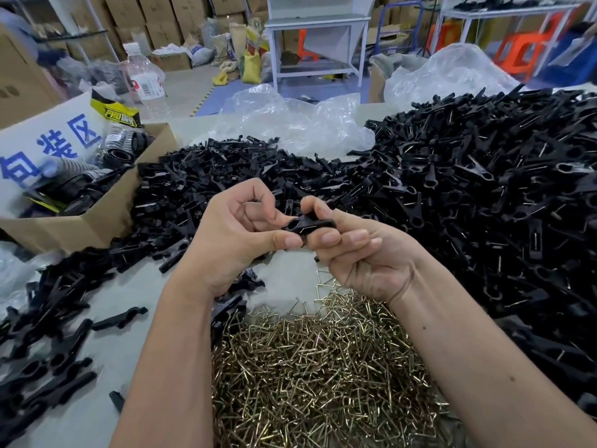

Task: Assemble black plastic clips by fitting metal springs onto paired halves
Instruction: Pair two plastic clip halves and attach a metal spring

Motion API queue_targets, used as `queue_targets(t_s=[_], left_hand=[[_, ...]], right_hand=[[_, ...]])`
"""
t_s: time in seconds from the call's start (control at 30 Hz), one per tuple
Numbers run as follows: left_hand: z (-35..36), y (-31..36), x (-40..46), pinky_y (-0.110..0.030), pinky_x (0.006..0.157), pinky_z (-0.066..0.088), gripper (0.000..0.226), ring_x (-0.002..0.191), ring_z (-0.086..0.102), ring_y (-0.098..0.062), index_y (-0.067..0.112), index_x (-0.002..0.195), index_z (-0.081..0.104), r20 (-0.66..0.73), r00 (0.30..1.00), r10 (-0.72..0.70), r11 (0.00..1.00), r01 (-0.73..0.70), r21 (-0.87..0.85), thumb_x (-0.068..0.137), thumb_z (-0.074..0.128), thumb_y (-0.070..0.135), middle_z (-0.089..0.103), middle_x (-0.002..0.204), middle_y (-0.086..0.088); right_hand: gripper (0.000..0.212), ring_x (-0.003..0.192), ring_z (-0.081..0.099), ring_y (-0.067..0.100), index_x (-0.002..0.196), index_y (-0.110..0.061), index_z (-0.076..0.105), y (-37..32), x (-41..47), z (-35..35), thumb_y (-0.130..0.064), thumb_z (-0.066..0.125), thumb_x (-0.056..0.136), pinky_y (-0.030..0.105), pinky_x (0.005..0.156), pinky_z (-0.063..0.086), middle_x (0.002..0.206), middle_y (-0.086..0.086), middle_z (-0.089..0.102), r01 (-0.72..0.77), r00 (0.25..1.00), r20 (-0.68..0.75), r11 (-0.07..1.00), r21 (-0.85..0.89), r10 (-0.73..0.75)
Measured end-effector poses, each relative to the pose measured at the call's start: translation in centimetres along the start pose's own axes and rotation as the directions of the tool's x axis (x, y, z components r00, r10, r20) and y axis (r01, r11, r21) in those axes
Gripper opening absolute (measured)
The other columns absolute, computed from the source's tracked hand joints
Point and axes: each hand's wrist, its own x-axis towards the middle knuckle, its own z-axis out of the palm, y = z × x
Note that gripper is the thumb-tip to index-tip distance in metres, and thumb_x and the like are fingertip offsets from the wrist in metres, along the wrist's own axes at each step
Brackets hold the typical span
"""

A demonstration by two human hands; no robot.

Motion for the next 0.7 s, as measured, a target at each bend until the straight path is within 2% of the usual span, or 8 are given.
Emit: queue_targets(t_s=[0.23, 0.4, 0.47, 0.53, 0.6, 0.7], left_hand=[[0.4, 0.0, 0.1, -0.018, 0.06, 0.055, 0.04, 0.065, 0.07, -0.004, 0.009, 0.079, 0.051, -0.007, 1.0, 0.028, 1.0, -0.028, 0.014, 0.061, 0.087, 0.003, 0.073, 0.068, 0.003], [0.3, -0.2, 0.1, -0.036, 0.063, 0.055, 0.046, 0.064, 0.068, -0.01, 0.01, 0.08, 0.052, -0.057, 0.996, 0.072, 0.996, -0.07, 0.05, 0.059, 0.093, 0.009, 0.075, 0.076, 0.0], [0.4, -0.2, 0.2, -0.033, 0.06, 0.058, 0.046, 0.063, 0.066, -0.005, 0.01, 0.082, 0.051, -0.058, 0.993, 0.1, 0.994, -0.097, 0.058, 0.06, 0.091, 0.005, 0.074, 0.075, 0.003], [0.3, -0.2, 0.3, -0.028, 0.059, 0.057, 0.047, 0.063, 0.065, -0.002, 0.01, 0.083, 0.05, -0.052, 0.992, 0.119, 0.991, -0.115, 0.069, 0.06, 0.091, 0.004, 0.074, 0.074, 0.005], [0.3, -0.1, 0.3, -0.032, 0.061, 0.057, 0.048, 0.067, 0.067, -0.006, 0.013, 0.083, 0.053, -0.054, 0.992, 0.116, 0.991, -0.112, 0.073, 0.059, 0.094, 0.008, 0.074, 0.076, 0.002], [0.2, -0.2, 0.3, -0.039, 0.064, 0.057, 0.045, 0.078, 0.073, -0.023, 0.013, 0.084, 0.057, -0.054, 0.994, 0.091, 0.993, -0.086, 0.083, 0.06, 0.094, 0.007, 0.075, 0.08, -0.006]], right_hand=[[0.02, 0.037, 0.059, 0.015, 0.107, 0.005, 0.069, -0.1, -0.1, -0.6, -0.006, 0.055, 0.097, 0.02, 0.03, 0.046, 0.065, 0.021, 0.056, 0.02, 0.999, 0.047, 0.999, -0.049, -0.018], [0.033, 0.044, 0.058, 0.006, 0.12, -0.003, 0.074, -0.1, 0.1, -1.1, -0.016, 0.068, 0.09, 0.012, 0.035, 0.046, 0.07, 0.012, 0.06, 0.148, 0.989, 0.033, 0.933, -0.328, -0.145], [0.041, 0.048, 0.059, 0.004, 0.126, -0.009, 0.073, -0.1, 0.0, -1.4, -0.022, 0.072, 0.087, 0.011, 0.039, 0.048, 0.075, 0.011, 0.063, 0.181, 0.982, 0.03, 0.897, -0.405, -0.184], [0.042, 0.05, 0.06, 0.004, 0.123, -0.011, 0.075, -0.2, -0.1, -1.5, -0.025, 0.075, 0.084, 0.01, 0.041, 0.048, 0.078, 0.011, 0.066, 0.194, 0.976, 0.009, 0.857, -0.478, -0.216], [0.041, 0.051, 0.062, 0.005, 0.12, -0.011, 0.077, -0.3, -0.2, -1.4, -0.026, 0.076, 0.081, 0.01, 0.039, 0.047, 0.079, 0.011, 0.068, 0.188, 0.971, -0.023, 0.817, -0.545, -0.239], [0.032, 0.054, 0.065, 0.009, 0.119, -0.013, 0.077, -0.7, -0.5, -1.1, -0.023, 0.072, 0.089, 0.012, 0.039, 0.047, 0.084, 0.013, 0.073, 0.164, 0.961, -0.069, 0.756, -0.634, -0.267]])
